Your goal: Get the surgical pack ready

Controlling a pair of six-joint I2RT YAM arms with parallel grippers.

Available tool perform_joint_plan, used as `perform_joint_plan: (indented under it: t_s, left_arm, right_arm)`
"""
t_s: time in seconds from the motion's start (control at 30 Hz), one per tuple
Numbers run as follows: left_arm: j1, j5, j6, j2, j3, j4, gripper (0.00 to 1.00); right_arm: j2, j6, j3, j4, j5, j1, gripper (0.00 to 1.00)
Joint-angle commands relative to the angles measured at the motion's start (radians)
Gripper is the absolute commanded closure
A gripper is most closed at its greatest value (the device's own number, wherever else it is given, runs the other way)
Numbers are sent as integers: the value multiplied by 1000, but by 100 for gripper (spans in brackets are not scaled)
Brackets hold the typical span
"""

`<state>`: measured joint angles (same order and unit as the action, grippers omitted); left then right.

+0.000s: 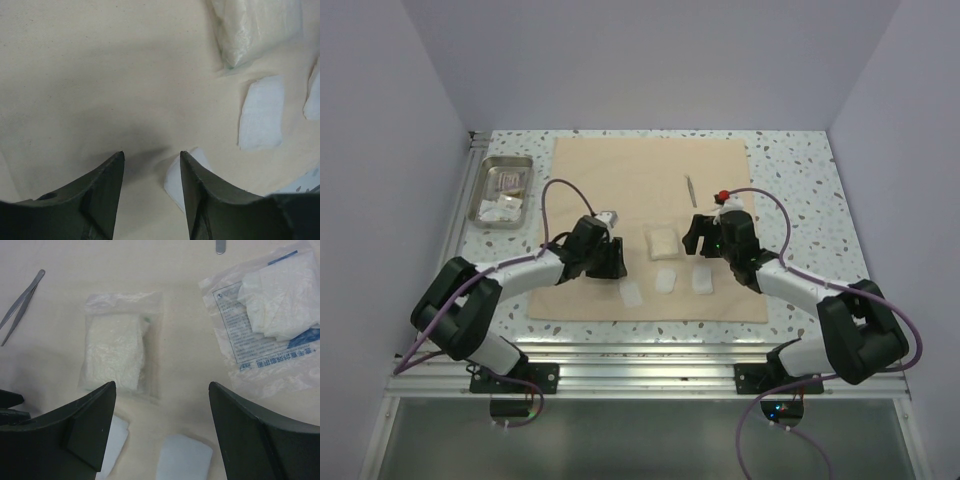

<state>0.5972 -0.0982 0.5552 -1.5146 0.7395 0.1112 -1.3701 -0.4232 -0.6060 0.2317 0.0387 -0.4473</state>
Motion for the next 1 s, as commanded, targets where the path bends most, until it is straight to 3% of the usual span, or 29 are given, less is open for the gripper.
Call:
perform_joint_plan:
  t_s: [0.0,0.53,0.63,0.7,0.97]
  left_arm:
    - [15,-43,-17,-18,-6,-22,49]
    - [49,-112,12,-6,-58,-21,71]
    - [49,-118,11,-1,-57,-19,85]
    - [49,-118,9,7,-55,-19,100]
    - [-3,-92,-43,80,24,60,100]
  right_arm:
    - [-1,20,-35,-5,27,-5,21]
    - [-14,23,-54,-26,41,-7,21]
    - [-14,23,-54,-28,43,-7,21]
    - [-15,23,-55,-28,43,-7,21]
    - [-18,23,-58,-31,44,-7,21]
